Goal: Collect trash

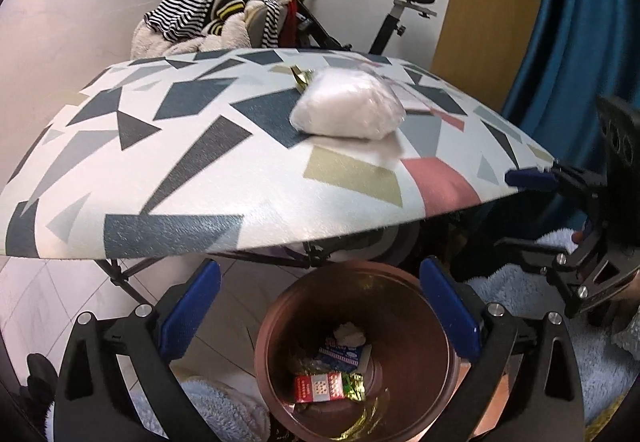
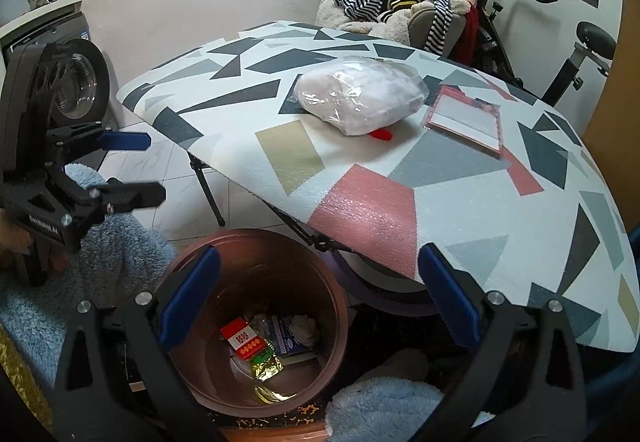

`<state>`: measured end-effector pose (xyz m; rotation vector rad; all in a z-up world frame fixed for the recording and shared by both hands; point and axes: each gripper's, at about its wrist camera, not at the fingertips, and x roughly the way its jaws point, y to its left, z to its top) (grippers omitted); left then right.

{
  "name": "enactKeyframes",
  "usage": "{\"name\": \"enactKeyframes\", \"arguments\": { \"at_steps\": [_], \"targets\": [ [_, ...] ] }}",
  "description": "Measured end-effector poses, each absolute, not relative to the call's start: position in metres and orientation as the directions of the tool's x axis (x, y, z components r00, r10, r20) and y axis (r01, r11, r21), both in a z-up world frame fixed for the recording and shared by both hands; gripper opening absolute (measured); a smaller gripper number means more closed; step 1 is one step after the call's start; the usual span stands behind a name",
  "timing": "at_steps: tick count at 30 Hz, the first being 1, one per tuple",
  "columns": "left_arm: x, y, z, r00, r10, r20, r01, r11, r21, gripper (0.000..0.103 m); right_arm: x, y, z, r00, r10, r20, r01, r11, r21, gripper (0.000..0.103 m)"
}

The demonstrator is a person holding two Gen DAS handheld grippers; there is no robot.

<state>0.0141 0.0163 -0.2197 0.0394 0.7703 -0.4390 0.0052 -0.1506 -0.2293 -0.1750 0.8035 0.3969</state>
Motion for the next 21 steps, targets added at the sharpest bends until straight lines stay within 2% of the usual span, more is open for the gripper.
{"name": "enactKeyframes", "arguments": {
  "at_steps": [6,14,18,21],
  "targets": [
    [0.02,0.029,-0.205,0.68,-0.371,-0.632,0.369,0.919,-0.142,0.097,0.012,-0.156,-0.229,0.616,0.271,-0.739,-0.382,0.924,0.02,0.097],
    [0.035,0.023,-0.188,0.695,-0.352,-0.627,0.41,0.91,-0.057,0.097,0.021,-0.165,-0.229,0.617,0.239,-0.75,-0.326,0.945,0.032,0.097],
    [0.047,0.023,-0.175,0.698,-0.362,-0.618,0.423,0.905,-0.051,0.097,0.029,-0.174,-0.226,0.626,0.229,-0.745,-0.285,0.957,0.054,0.097],
    [0.058,0.023,-0.164,0.709,-0.348,-0.613,0.413,0.91,-0.039,0.097,0.039,-0.188,-0.223,0.623,0.261,-0.737,-0.257,0.959,0.122,0.097]
  ]
}}
